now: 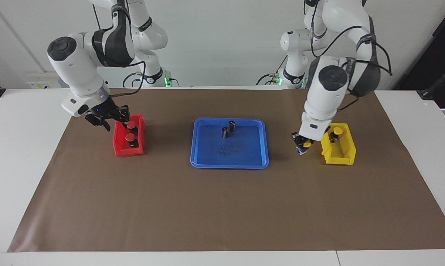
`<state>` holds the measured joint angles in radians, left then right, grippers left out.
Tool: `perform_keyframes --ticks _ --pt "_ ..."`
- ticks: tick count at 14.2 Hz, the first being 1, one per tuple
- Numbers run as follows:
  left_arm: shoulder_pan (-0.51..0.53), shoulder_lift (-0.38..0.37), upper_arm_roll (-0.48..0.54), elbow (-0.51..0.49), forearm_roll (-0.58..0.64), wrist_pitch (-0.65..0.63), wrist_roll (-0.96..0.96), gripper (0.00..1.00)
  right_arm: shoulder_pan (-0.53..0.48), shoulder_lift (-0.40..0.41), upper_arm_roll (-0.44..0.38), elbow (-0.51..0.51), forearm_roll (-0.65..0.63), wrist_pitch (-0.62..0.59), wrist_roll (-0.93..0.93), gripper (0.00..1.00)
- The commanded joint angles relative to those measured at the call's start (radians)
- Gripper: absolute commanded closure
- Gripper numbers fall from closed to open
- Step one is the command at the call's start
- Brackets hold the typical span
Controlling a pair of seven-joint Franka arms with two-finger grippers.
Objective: Sort red and yellow buttons by color
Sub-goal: 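Release the yellow button into the yellow bin while the right gripper withdraws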
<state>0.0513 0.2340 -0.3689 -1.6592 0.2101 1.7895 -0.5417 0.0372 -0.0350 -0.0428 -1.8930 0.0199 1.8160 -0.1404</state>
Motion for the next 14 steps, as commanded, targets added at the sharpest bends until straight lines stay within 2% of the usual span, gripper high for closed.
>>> perform_keyframes --ticks 1,2,4,6,9,11,14 --pt "-0.01 -0.053 0.114 -0.034 -0.047 -0.009 0.174 0.98 0.001 0.004 0.003 0.116 0.0 -0.14 0.041 0.29" --pt "-0.008 -0.061 0.149 -0.054 -0.057 0.002 0.228 0.98 -0.011 0.006 -0.002 0.158 -0.003 -0.18 0.039 0.23" --pt "-0.008 -0.064 0.212 -0.073 -0.064 0.046 0.311 0.98 -0.028 0.012 -0.009 0.225 0.0 -0.237 0.035 0.0" --pt "-0.007 -0.079 0.254 -0.109 -0.072 0.068 0.374 0.98 -0.057 0.026 -0.008 0.274 0.009 -0.259 0.035 0.0" --pt "-0.007 -0.131 0.301 -0.239 -0.09 0.203 0.431 0.98 -0.071 0.082 -0.003 0.389 -0.012 -0.352 0.035 0.0" --pt "-0.008 -0.154 0.303 -0.296 -0.09 0.232 0.425 0.98 -0.072 0.06 -0.008 0.358 -0.032 -0.36 0.033 0.0" --pt "-0.015 -0.151 0.303 -0.332 -0.09 0.263 0.419 0.98 -0.054 0.027 -0.009 0.321 -0.05 -0.362 0.045 0.0"
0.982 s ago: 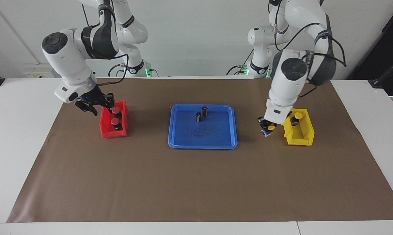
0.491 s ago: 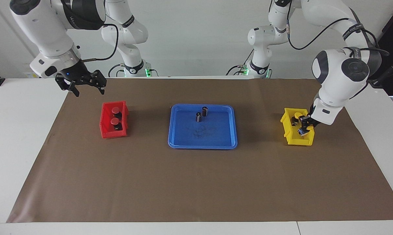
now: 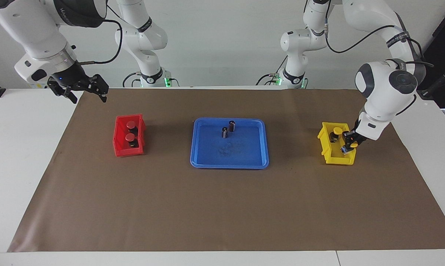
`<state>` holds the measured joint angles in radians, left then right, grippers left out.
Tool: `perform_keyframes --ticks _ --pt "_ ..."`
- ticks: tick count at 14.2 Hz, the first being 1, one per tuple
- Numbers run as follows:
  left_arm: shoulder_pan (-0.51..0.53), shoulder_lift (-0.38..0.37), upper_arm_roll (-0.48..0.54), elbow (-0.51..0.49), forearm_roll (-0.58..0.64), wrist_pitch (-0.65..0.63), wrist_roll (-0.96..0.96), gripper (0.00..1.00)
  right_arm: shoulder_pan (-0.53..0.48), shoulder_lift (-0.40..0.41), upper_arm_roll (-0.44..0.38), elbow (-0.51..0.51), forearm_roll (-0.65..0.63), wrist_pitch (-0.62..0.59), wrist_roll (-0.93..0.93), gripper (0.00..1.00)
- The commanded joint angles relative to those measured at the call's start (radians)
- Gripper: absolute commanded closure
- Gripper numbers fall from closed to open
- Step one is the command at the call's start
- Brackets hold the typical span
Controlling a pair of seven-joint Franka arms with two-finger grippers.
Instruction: Sort red and yellow buttons by color
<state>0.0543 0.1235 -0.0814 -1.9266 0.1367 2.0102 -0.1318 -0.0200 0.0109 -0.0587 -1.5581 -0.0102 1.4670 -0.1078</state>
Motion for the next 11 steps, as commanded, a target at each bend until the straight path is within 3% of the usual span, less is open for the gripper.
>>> perform_keyframes --ticks 1,5,11 --pt "-0.014 -0.045 0.015 -0.092 -0.017 0.06 0.012 0.98 0.006 -0.022 0.007 -0.016 -0.025 -0.014 0.028 0.0" --pt "-0.013 -0.058 0.015 -0.144 -0.017 0.114 0.014 0.98 0.0 -0.006 0.008 -0.013 -0.019 0.009 0.03 0.0" --pt "-0.013 -0.007 0.015 -0.164 -0.017 0.211 0.012 0.98 -0.003 -0.005 0.01 -0.007 -0.024 0.006 0.03 0.0"
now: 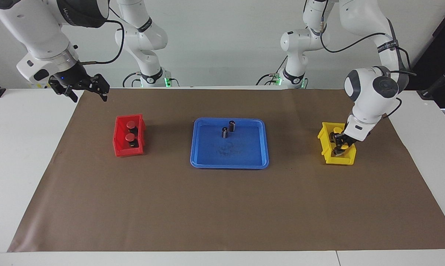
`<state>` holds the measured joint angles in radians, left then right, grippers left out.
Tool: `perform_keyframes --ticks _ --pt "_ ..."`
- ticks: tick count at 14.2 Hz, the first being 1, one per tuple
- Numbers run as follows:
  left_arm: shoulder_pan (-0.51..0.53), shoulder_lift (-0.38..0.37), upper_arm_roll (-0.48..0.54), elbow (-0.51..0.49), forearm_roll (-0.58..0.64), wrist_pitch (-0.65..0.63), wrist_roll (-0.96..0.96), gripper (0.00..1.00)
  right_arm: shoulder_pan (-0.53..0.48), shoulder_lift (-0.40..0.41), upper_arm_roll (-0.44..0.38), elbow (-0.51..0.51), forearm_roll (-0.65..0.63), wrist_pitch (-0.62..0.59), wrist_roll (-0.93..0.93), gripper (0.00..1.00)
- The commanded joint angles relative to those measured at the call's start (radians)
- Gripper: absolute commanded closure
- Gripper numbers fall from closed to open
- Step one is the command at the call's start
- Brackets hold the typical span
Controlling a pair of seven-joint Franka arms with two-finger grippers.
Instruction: Sort red and yellow buttons by color
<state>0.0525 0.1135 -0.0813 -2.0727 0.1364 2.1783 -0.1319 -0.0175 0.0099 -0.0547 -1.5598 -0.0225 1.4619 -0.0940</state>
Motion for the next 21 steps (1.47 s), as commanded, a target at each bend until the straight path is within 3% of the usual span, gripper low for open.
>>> perform_keyframes --ticks 1,3,5,6,12,16,21 --pt "-0.01 0.003 0.015 -0.018 -0.017 0.041 0.015 0.98 -0.004 -0.004 0.004 -0.006 -0.011 0.008 0.014 0.0" --pt "-0.008 0.003 0.015 -0.018 -0.017 0.044 0.018 0.9 -0.006 -0.004 0.006 -0.006 -0.011 0.014 0.014 0.0" --pt "-0.008 0.003 0.015 -0.017 -0.017 0.048 0.02 0.57 -0.006 -0.005 0.004 -0.006 -0.011 0.009 0.014 0.0" --pt "-0.008 0.003 0.015 -0.017 -0.017 0.048 0.02 0.54 -0.007 -0.007 0.004 -0.006 -0.011 0.008 0.013 0.0" --pt "-0.005 0.003 0.015 -0.014 -0.017 0.044 0.021 0.53 -0.006 -0.01 0.004 -0.006 -0.011 0.011 0.014 0.0" --pt "-0.005 0.005 0.017 -0.01 -0.017 0.043 0.02 0.45 -0.004 -0.011 0.006 -0.006 -0.011 0.012 0.016 0.0" --pt "-0.008 0.003 0.015 0.086 -0.024 -0.089 0.018 0.45 -0.004 -0.011 0.006 -0.008 -0.01 0.015 0.019 0.0"
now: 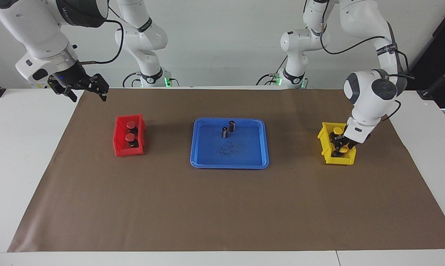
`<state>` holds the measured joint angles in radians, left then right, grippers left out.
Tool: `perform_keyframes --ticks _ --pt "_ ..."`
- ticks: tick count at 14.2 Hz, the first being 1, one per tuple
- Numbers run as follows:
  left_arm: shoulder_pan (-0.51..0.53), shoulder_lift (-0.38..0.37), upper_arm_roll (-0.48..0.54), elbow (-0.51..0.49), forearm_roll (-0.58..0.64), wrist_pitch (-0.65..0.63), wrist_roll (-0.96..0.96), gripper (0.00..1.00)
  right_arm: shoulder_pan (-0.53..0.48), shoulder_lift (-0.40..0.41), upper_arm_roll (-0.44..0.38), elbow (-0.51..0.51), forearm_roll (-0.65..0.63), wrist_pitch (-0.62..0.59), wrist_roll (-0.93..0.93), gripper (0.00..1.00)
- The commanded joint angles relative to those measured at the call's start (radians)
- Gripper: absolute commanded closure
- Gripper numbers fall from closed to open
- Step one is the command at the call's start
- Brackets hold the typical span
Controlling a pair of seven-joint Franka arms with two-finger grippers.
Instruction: Sort red and yellow buttons by color
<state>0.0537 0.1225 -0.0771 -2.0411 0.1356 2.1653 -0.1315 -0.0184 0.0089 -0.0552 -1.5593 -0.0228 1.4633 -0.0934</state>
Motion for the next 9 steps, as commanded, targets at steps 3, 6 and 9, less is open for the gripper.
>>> perform_keyframes --ticks 3,6,9 --pt "-0.021 -0.014 0.011 0.1 -0.031 -0.148 0.021 0.18 -0.003 -0.012 0.005 -0.01 -0.009 0.012 0.018 0.0" --pt "-0.029 -0.044 0.002 0.148 -0.031 -0.238 0.026 0.0 -0.003 -0.012 0.005 -0.012 -0.009 0.012 0.017 0.0" --pt "-0.046 -0.105 -0.001 0.153 -0.042 -0.272 0.03 0.0 -0.005 -0.012 0.005 -0.012 -0.009 0.012 0.017 0.0"
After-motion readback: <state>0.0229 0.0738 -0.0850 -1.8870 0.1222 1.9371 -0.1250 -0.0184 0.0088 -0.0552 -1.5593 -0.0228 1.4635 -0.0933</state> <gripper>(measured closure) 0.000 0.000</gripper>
